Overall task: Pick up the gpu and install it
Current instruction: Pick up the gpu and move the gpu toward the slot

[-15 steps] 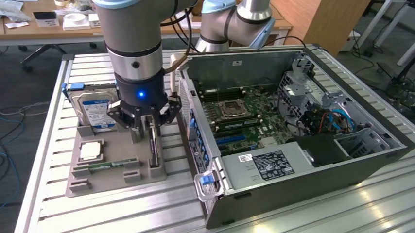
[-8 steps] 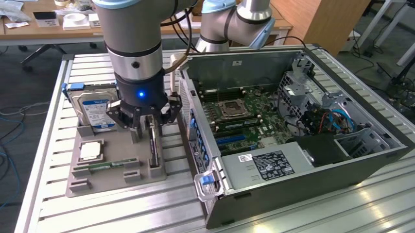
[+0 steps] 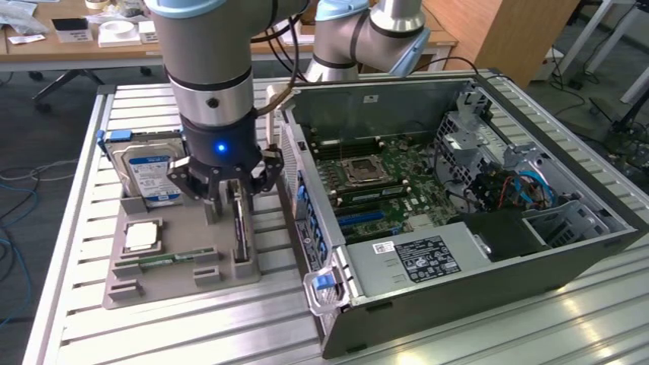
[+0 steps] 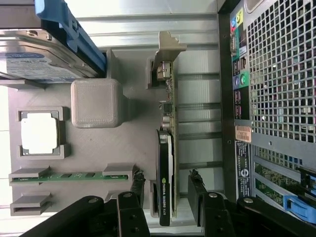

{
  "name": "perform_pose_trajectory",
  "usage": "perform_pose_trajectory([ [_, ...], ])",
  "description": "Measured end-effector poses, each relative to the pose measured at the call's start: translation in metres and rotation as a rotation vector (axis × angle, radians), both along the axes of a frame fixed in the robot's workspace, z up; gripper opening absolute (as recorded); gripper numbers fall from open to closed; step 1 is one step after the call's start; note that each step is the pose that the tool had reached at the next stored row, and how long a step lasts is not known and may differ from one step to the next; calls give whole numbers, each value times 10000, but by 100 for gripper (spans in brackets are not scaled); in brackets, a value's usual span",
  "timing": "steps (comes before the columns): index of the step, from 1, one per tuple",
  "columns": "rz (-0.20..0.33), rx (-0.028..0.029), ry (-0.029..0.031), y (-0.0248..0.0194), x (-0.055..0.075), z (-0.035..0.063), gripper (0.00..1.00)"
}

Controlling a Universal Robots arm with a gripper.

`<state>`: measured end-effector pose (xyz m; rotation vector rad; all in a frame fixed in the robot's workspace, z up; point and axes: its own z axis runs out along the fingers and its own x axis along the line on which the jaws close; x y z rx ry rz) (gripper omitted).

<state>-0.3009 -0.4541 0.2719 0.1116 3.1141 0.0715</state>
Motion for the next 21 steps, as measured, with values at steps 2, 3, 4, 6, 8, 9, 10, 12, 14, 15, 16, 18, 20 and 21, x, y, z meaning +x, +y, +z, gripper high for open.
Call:
perform_pose_trajectory([
  [2,-2,0,0,1,-1,-36,49],
  [3,-2,0,1,2,-1,-54,49],
  [4,-3,1,1,3,-1,-71,49],
  [6,-3,0,1,8,0,-97,49],
  [8,-2,-1,2,12,12,-115,49],
  [9,-2,1,1,13,20,-123,49],
  [10,-3,1,0,14,25,-130,49],
  [12,-4,0,0,19,27,-147,49],
  [14,-3,1,0,29,28,-175,49],
  [15,-2,1,0,33,28,-188,49],
  [16,-2,1,0,38,28,-201,49],
  [18,-3,1,1,49,27,-227,49],
  [20,-2,0,2,64,28,-250,49],
  [21,-2,1,1,71,28,-260,49],
])
